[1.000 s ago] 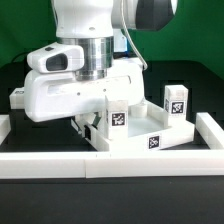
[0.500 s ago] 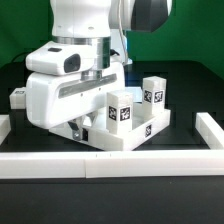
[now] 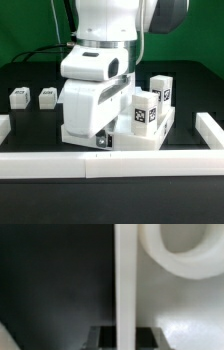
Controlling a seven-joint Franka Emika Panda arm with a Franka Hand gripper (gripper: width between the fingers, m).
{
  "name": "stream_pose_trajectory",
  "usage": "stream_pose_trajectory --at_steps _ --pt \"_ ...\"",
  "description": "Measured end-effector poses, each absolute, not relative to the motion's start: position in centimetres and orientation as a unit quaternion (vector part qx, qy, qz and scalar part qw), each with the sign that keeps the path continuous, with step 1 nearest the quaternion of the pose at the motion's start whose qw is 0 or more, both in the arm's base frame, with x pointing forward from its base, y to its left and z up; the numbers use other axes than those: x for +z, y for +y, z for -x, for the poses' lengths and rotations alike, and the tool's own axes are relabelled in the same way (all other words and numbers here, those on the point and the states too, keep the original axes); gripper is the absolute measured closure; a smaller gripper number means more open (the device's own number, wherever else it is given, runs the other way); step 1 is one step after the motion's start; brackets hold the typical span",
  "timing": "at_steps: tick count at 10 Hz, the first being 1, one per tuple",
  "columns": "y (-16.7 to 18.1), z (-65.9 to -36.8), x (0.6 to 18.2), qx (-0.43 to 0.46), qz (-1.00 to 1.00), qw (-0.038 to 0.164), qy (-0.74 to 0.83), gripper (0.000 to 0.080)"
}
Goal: Assemble square table
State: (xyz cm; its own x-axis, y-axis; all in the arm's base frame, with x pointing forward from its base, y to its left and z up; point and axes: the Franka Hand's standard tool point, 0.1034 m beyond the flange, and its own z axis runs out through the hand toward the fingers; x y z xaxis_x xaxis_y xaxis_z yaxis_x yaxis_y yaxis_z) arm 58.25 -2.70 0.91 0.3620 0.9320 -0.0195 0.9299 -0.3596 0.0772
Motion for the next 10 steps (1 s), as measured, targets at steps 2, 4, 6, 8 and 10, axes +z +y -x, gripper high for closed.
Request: stream_pose_trajectory --at_steps 2,4,6,8,10 --pt "-3.3 -58.2 0.9 0.006 -0.779 0.044 0.625 0.0744" --pt "-1.4 -58.5 0.9 0.006 -0.748 0.052 0.662 0.0742" --pt "2.5 -59.3 1.0 0.0 -0.712 0.048 0.701 0.0742" --pt "3.9 -59.9 1.3 -0.003 -0.66 0.049 0.75 0.0742" --pt "3.2 -59.8 1.2 -0.014 -0.614 0.054 0.787 0.0742"
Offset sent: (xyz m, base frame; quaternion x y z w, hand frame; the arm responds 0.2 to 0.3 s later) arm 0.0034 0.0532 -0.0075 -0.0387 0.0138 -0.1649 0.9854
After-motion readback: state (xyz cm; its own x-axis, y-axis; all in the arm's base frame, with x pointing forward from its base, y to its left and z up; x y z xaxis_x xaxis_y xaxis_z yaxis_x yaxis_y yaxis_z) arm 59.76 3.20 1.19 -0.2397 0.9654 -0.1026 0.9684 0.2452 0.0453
